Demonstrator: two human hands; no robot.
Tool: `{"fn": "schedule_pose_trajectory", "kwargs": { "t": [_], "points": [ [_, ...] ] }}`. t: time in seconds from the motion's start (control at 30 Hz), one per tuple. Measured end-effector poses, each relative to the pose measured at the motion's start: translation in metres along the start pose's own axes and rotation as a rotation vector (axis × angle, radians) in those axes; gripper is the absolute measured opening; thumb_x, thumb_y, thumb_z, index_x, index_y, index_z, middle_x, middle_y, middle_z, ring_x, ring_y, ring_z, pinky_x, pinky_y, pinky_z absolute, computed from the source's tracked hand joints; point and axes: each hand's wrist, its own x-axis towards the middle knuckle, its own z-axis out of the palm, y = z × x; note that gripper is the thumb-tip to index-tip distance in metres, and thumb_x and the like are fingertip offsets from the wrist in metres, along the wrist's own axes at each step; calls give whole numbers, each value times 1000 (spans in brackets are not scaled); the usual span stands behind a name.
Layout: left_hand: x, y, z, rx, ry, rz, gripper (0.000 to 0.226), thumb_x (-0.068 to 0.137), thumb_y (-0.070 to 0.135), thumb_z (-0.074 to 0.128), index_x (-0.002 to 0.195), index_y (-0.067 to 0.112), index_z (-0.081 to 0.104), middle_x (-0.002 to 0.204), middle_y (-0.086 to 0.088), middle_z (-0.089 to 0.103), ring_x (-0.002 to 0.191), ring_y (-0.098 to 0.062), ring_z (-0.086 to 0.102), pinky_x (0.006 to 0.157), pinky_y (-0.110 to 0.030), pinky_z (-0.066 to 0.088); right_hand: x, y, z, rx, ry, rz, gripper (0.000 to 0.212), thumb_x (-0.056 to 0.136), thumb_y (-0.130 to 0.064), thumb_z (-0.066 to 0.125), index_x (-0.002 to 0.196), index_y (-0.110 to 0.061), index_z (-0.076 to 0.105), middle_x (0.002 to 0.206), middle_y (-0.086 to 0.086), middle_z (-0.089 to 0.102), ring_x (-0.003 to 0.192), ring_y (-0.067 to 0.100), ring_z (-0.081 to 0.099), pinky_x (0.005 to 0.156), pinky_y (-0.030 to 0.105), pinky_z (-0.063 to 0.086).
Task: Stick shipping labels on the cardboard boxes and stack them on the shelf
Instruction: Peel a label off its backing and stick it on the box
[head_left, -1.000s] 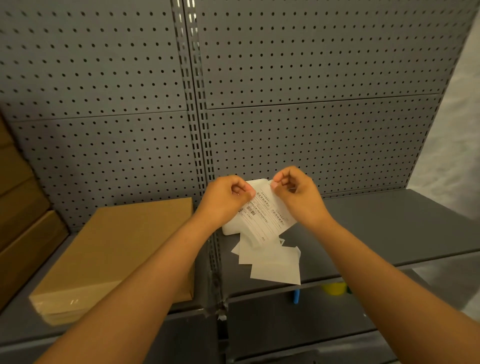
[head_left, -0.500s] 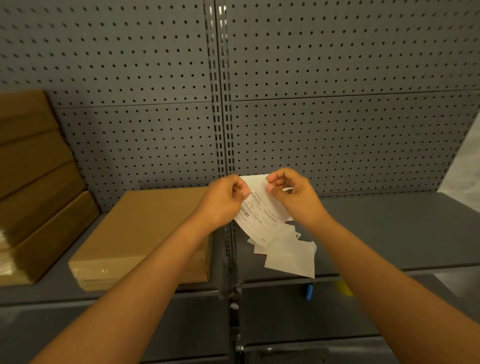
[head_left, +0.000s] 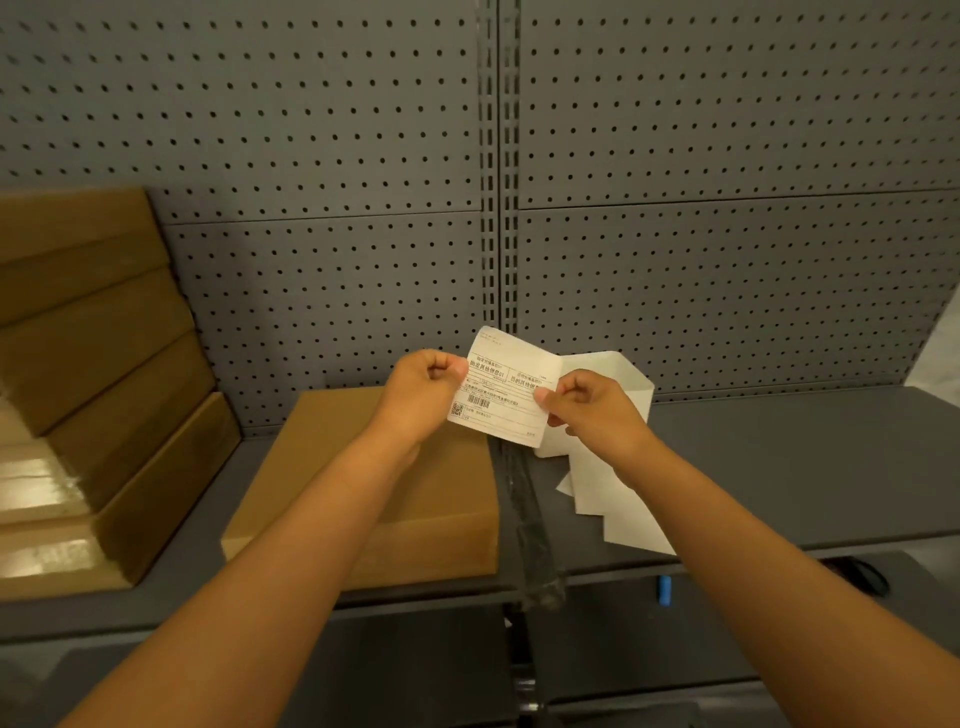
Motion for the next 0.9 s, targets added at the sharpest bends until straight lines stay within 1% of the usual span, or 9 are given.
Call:
{"fn": "schedule_pose_trajectory", "kwargs": {
  "t": [0.1, 0.23, 0.37, 0.47, 0.53, 0.6, 0.67, 0.8, 0.9],
  "points": [
    [2, -8, -26, -62, -1, -35, 17, 99, 21, 49, 99, 12, 64, 94, -1, 71, 86, -15, 67, 73, -23, 53, -4, -15, 26, 122, 13, 11, 21, 89, -23, 64, 76, -11, 52, 86, 6, 70, 70, 13, 62, 61, 17, 49],
    [3, -19, -59, -130, -23, -96, 24, 97, 27, 52, 105, 10, 66, 98, -2, 73, 87, -14, 68, 66, -20, 50, -8, -27, 53, 204, -8, 4, 18, 88, -22, 65, 77, -11, 57, 90, 11, 71, 74, 16, 62, 70, 24, 52],
    [2, -32, -84, -147, 27, -137, 16, 93, 21, 61, 102, 11, 68, 98, -1, 73, 84, -12, 66, 64, -20, 47, -10, -33, 76, 255, 15, 6, 9, 92, -14, 60, 85, -9, 62, 78, 3, 68, 69, 13, 60, 68, 21, 53],
    [1, -39, -95, -145, 64, -172, 9, 92, 18, 61, 95, 15, 68, 93, 3, 71, 78, -7, 62, 67, -21, 49, -9, -33, 92, 189, 28, 30, 10, 93, -16, 59, 92, -7, 63, 89, 9, 70, 77, 17, 61, 73, 26, 53],
    [2, -43, -99, -139, 81, -194, 9, 93, 17, 60, 96, 16, 67, 93, 4, 70, 77, -6, 61, 69, -22, 49, -9, -33, 101, 147, 29, 51, 11, 94, -20, 58, 89, -11, 63, 96, 12, 70, 82, 22, 62, 78, 30, 53],
    [3, -47, -102, -119, 112, -205, 10, 93, 18, 59, 98, 16, 68, 93, 5, 68, 81, -7, 59, 70, -23, 49, -8, -34, 109, 122, 24, 64, 12, 94, -23, 58, 85, -15, 62, 99, 9, 70, 90, 24, 65, 87, 34, 54],
    [4, -49, -105, -93, 140, -211, 7, 93, 20, 61, 93, 18, 68, 91, 4, 67, 80, -10, 56, 68, -23, 48, -7, -35, 114, 107, 20, 74, 13, 94, -25, 57, 86, -17, 62, 99, 4, 70, 97, 20, 65, 91, 35, 53],
    [6, -54, -113, -75, 149, -266, 6, 92, 22, 62, 89, 19, 66, 94, -5, 69, 82, -16, 56, 64, -23, 46, 1, -37, 121, 70, -22, 106, 15, 94, -24, 58, 85, -14, 65, 101, 0, 70, 101, 17, 64, 95, 35, 50],
    [9, -57, -117, -68, 135, -299, 6, 91, 20, 63, 88, 16, 67, 93, -4, 68, 85, -14, 58, 61, -21, 45, 7, -35, 124, 16, -57, 148, 19, 91, -26, 61, 78, -13, 62, 99, 1, 71, 99, 18, 63, 91, 33, 49]
  ]
}}
